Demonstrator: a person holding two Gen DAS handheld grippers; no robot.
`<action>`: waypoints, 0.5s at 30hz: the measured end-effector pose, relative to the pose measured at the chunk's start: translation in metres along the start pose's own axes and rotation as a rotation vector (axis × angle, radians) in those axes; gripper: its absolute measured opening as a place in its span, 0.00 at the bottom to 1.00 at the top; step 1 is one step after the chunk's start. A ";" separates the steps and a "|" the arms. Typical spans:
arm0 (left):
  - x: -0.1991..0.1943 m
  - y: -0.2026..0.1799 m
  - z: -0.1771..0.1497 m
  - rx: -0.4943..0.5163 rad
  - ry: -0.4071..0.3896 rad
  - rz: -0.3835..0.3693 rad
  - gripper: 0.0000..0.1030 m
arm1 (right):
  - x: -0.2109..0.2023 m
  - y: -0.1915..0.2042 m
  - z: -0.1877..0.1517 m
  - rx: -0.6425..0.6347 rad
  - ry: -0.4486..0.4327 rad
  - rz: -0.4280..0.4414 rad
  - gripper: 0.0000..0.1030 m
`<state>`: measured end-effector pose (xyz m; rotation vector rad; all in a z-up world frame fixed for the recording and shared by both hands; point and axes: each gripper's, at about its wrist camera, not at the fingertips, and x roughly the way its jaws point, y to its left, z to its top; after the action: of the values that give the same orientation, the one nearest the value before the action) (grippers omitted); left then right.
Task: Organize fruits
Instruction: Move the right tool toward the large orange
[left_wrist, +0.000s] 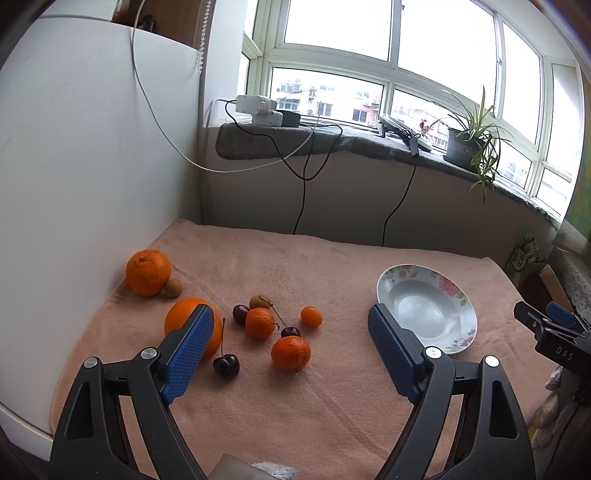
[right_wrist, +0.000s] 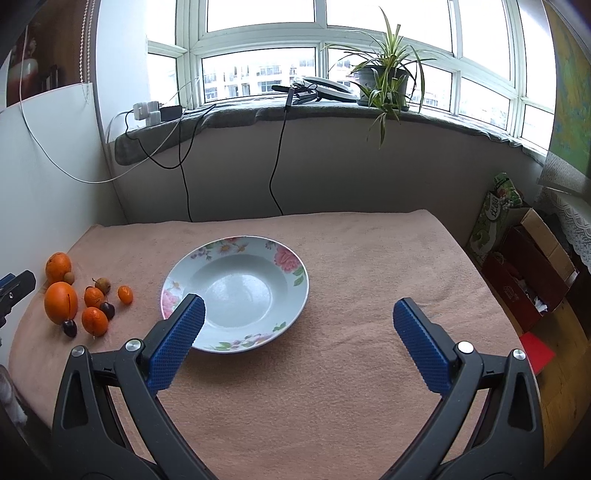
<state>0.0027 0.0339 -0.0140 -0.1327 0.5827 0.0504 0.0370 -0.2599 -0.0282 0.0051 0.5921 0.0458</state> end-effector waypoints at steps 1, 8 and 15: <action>0.000 0.004 -0.001 -0.004 0.002 0.006 0.83 | 0.001 0.003 0.001 -0.007 0.001 0.016 1.00; 0.005 0.036 -0.011 -0.068 0.033 0.056 0.83 | 0.016 0.031 0.010 -0.056 0.018 0.125 1.00; 0.012 0.069 -0.023 -0.120 0.071 0.099 0.83 | 0.033 0.065 0.017 -0.101 0.055 0.250 1.00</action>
<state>-0.0061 0.0988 -0.0471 -0.2226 0.6572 0.1769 0.0706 -0.1932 -0.0315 -0.0200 0.6411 0.3194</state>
